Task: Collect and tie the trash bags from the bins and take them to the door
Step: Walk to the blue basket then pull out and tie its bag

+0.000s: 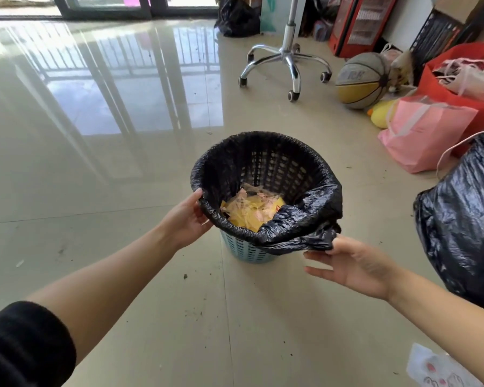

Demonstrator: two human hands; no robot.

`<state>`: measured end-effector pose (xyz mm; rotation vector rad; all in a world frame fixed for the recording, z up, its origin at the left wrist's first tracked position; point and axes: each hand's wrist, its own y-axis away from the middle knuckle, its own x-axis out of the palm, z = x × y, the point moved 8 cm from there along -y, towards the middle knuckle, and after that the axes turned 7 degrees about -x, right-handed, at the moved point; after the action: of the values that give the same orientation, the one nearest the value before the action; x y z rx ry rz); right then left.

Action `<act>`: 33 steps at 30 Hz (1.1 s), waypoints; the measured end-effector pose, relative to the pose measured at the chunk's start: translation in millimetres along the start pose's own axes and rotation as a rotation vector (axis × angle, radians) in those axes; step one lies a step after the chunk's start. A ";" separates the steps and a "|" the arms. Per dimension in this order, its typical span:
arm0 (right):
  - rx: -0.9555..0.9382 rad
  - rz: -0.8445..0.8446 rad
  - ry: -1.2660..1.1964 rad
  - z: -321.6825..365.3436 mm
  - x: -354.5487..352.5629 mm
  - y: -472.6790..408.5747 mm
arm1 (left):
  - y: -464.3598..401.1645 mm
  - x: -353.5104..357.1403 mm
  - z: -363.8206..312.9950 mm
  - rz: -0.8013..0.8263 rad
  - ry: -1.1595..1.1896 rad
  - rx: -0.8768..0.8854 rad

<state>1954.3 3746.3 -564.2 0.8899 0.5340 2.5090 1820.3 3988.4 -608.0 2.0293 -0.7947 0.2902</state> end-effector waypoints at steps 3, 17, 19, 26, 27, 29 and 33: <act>-0.049 0.034 0.050 11.7 2.4 2.9 | 2.7 -1.7 1.5 0.015 0.023 -0.003; -0.238 0.023 -0.317 50.1 71.2 -25.7 | 15.9 -3.5 -2.6 -0.097 -0.006 0.032; -0.314 0.010 -0.351 69.2 67.3 -22.0 | 18.6 0.3 -1.2 -0.085 -0.028 0.023; -0.349 -0.037 -0.343 79.4 60.7 -22.1 | 45.3 10.9 -50.0 -0.470 -0.871 0.463; -0.352 -0.049 -0.342 80.5 60.9 -23.7 | 62.6 30.3 -61.6 -0.496 -1.047 0.720; -0.371 -0.079 -0.331 84.3 59.9 -27.0 | 86.9 81.8 -47.5 -0.192 -1.278 0.926; -0.394 -0.116 -0.307 94.1 57.1 -29.9 | 72.7 117.6 11.6 -0.082 -1.939 0.828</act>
<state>1983.9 3820.1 -482.4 1.0234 -0.0101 2.2047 1862.9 3901.4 -508.6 2.6410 -1.8010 -2.0029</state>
